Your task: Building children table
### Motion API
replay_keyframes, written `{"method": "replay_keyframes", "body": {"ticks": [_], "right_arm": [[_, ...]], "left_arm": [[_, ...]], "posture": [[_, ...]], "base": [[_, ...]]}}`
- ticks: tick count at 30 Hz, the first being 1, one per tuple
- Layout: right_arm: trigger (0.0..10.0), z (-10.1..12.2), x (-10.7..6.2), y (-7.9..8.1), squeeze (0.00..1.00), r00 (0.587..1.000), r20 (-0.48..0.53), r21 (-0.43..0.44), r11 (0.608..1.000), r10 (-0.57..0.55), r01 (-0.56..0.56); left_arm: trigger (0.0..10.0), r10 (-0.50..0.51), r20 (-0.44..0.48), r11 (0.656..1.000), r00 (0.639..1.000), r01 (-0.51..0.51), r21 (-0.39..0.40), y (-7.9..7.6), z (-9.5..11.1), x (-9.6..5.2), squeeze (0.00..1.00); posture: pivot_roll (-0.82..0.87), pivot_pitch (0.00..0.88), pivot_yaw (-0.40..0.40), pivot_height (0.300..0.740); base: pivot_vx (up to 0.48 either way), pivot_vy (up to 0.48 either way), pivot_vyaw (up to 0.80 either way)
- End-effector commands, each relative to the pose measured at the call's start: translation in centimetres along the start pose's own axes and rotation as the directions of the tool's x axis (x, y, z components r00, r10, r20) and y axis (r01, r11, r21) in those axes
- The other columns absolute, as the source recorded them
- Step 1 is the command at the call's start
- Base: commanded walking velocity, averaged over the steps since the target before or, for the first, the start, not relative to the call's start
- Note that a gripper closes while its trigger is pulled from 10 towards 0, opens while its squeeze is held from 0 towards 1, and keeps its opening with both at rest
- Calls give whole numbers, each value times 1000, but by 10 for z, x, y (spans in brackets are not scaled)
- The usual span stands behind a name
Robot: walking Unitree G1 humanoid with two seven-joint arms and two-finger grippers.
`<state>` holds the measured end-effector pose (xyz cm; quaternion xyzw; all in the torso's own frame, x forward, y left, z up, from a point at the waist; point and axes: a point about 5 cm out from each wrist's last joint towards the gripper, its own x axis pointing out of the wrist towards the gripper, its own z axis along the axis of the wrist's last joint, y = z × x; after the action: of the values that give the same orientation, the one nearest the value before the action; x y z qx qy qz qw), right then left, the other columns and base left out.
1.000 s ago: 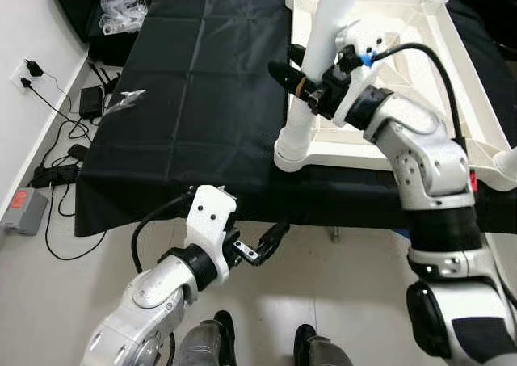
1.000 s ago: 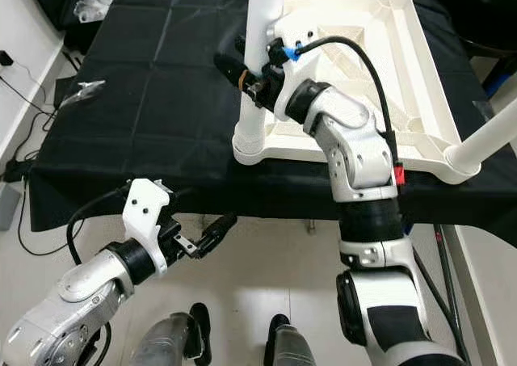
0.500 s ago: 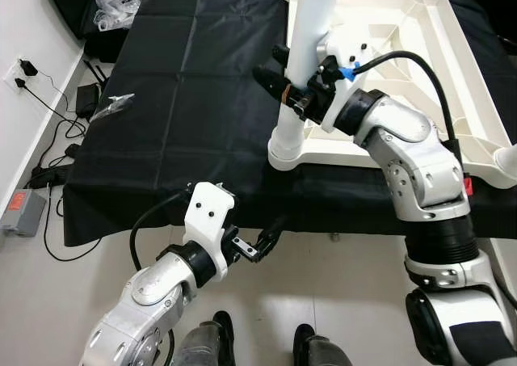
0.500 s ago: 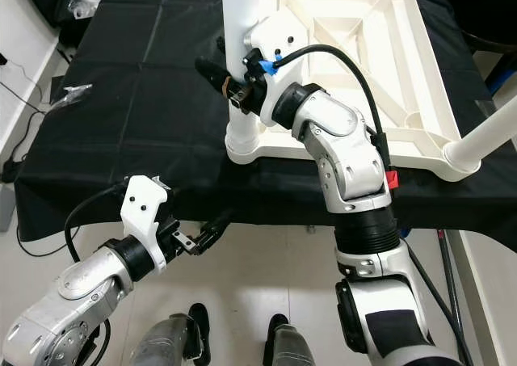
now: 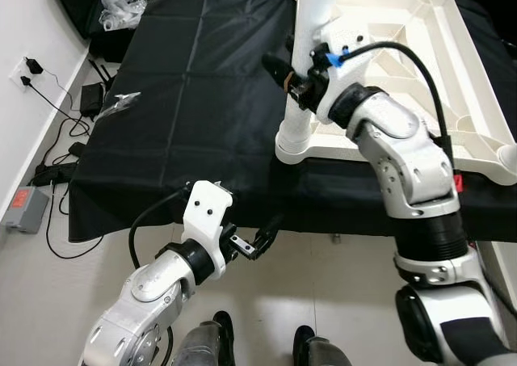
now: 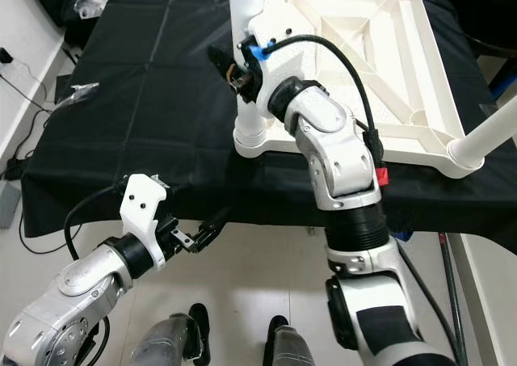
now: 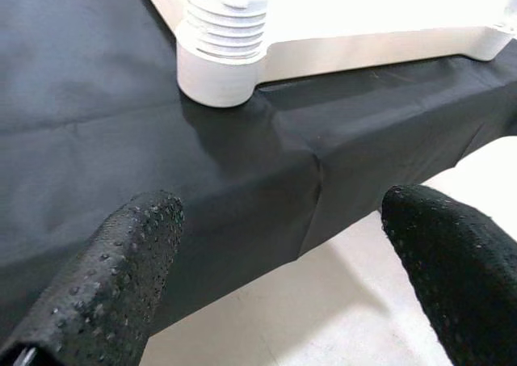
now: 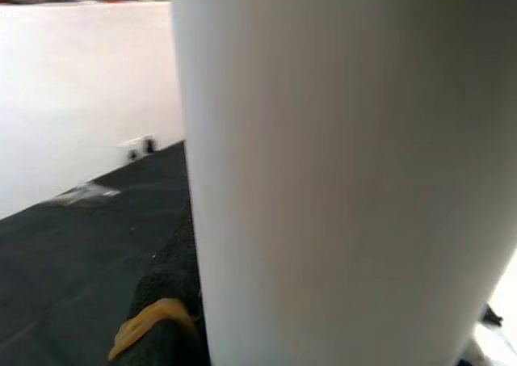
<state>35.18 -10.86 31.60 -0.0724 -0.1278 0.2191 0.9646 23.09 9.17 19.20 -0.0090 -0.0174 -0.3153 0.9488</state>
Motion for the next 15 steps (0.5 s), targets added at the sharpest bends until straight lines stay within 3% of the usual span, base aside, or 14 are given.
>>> {"method": "replay_keyframes", "body": {"ticks": [1,9,15], "right_arm": [[10000,-68,-15,-27,0,926,-321,8,978,-196,210],[10000,-68,-14,-27,0,913,-318,16,962,-254,274],[10000,-70,-14,-26,0,863,-287,17,898,-416,439]], "left_arm": [[10000,8,-17,1000,1000,-7,13,1,-4,-3,0],[10000,9,-15,1000,1000,-9,16,2,-4,-3,0],[10000,17,-13,1000,1000,-17,23,4,-2,-3,0]], "posture": [[159,325,-12,740],[160,320,-12,740],[167,318,-15,740]], "base": [[0,0,0],[0,0,0],[0,0,0]]}}
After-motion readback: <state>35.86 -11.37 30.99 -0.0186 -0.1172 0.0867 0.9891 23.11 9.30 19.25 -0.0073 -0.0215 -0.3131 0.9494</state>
